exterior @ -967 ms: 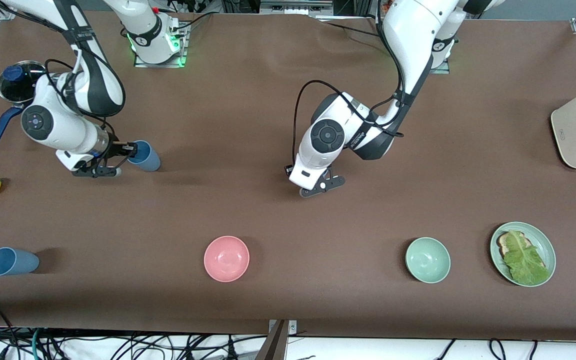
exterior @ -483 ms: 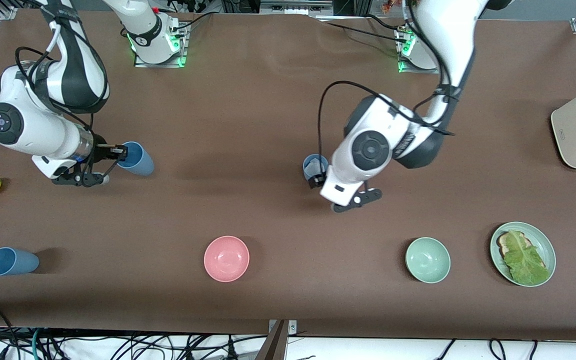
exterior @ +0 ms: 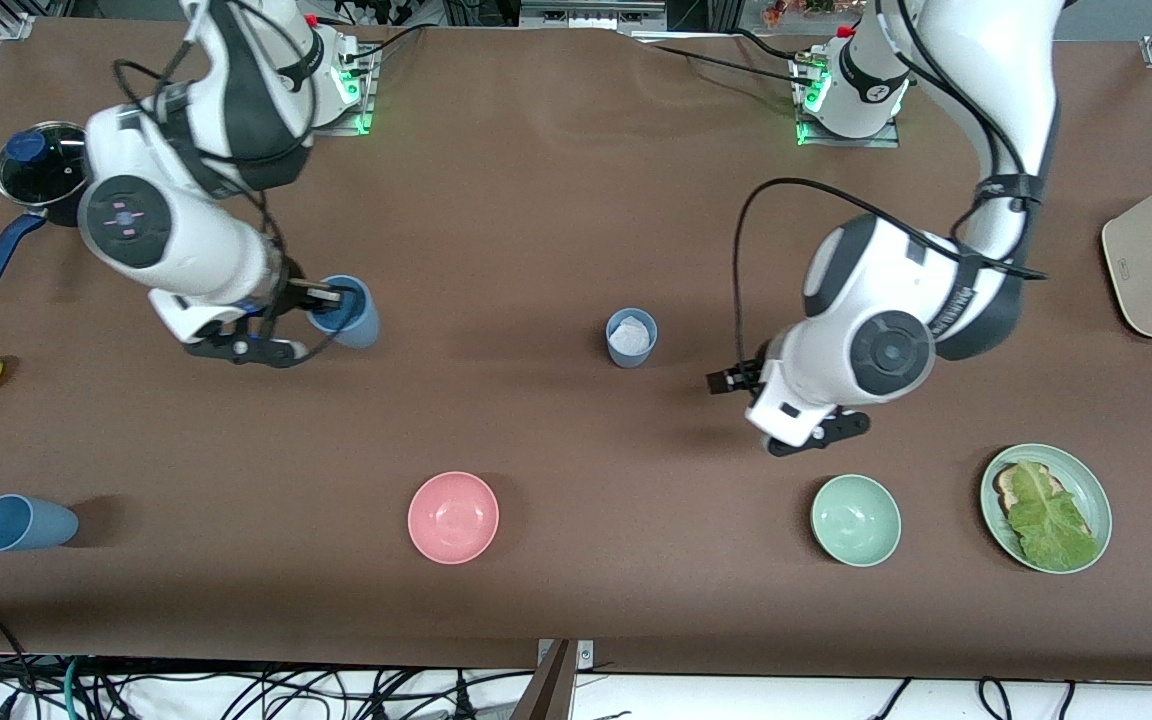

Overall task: Stack blue cups with both arms
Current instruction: 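Open and withdraw the left gripper while the right gripper carries its cup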

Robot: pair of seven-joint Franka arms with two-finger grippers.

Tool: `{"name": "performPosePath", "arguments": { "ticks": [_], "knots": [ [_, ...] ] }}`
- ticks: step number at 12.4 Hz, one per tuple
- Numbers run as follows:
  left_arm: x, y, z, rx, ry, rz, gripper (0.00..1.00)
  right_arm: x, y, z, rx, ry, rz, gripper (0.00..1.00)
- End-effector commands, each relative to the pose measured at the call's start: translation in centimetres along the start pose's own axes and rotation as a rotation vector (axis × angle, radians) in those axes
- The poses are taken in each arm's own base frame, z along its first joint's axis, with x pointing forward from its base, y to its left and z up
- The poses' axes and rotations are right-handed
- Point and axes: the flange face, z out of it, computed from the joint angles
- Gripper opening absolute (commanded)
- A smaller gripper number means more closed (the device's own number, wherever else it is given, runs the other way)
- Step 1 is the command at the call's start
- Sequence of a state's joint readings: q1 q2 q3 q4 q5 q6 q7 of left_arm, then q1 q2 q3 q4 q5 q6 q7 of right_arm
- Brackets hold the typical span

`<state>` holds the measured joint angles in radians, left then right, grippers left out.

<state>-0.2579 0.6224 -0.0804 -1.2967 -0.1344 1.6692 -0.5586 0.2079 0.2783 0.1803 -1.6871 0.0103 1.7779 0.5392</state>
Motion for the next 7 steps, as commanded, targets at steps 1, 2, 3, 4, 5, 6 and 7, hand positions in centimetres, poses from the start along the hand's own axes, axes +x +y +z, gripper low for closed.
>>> {"name": "performPosePath", "arguments": {
  "ticks": [1, 2, 3, 4, 5, 6, 7],
  "knots": [
    [2.6, -6.9, -2.1, -0.029, -0.029, 0.069, 1.0, -0.6, -6.2, -0.1, 0.01, -0.01, 0.102, 0.0],
    [4.0, -10.3, -2.6, -0.04, -0.036, 0.103, 1.0, -1.6, -8.9, -0.5, 0.026, -0.005, 0.125, 0.0],
    [5.1, -13.6, -3.4, -0.042, -0.027, 0.112, 1.0, -3.0, -11.9, -0.7, 0.05, -0.012, 0.155, 0.0],
    [6.2, -17.2, -4.3, -0.008, -0.001, 0.103, 1.0, -4.5, -14.6, -1.3, 0.074, -0.012, 0.186, 0.0],
    [6.8, -19.5, -4.8, 0.027, 0.015, 0.118, 1.0, -6.3, -17.5, -2.0, 0.092, -0.004, 0.218, 0.0],
    [7.3, -21.7, -5.1, 0.025, 0.019, 0.132, 1.0, -7.9, -20.4, -2.0, 0.108, 0.005, 0.256, 0.0],
    [7.6, -23.6, -5.7, 0.018, 0.024, 0.144, 1.0, -9.2, -23.1, -1.3, 0.116, 0.005, 0.302, 0.0]
  ]
}}
